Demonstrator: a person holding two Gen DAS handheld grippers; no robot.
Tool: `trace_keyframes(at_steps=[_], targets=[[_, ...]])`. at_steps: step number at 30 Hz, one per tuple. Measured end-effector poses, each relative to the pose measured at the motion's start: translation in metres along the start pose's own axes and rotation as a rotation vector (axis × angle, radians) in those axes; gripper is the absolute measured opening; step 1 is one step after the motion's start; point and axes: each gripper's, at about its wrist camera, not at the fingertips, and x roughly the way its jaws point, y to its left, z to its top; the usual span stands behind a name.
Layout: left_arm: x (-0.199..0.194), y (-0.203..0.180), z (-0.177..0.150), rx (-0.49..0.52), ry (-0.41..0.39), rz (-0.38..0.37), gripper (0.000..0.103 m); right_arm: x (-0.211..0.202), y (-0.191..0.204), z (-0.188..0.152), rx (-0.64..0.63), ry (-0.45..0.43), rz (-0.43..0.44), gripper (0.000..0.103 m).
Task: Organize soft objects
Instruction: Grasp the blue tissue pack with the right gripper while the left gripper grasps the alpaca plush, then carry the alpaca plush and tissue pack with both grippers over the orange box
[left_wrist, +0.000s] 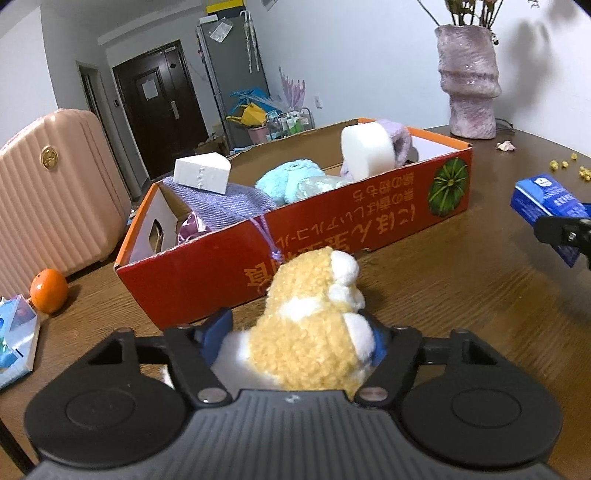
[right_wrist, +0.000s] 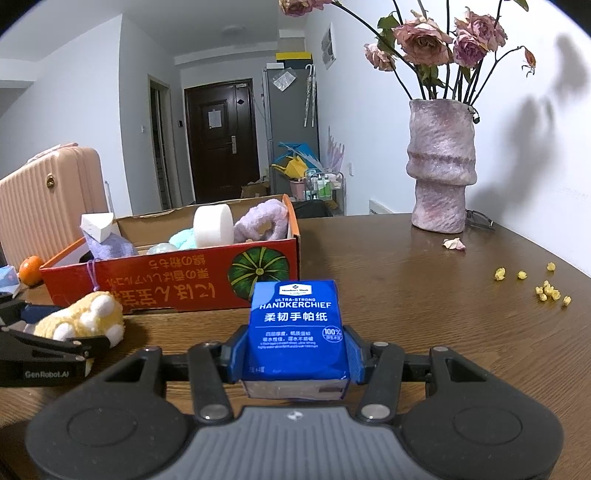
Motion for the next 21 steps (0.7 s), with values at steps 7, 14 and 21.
trace_keyframes(at_steps=[7,14,21], targets=[[-0.018,-0.006,-0.005,-0.028,-0.031,0.008,0.055,-0.003,-0.002,0.001,0.008,-0.006,0.013,0.051],[-0.041,-0.009,-0.009,-0.082,-0.087,0.036,0.051,-0.005,-0.002,0.001,0.015,-0.014,0.023,0.051],[-0.067,-0.011,-0.01,-0.121,-0.161,0.086,0.051,-0.006,-0.002,0.002,0.021,-0.019,0.032,0.051]])
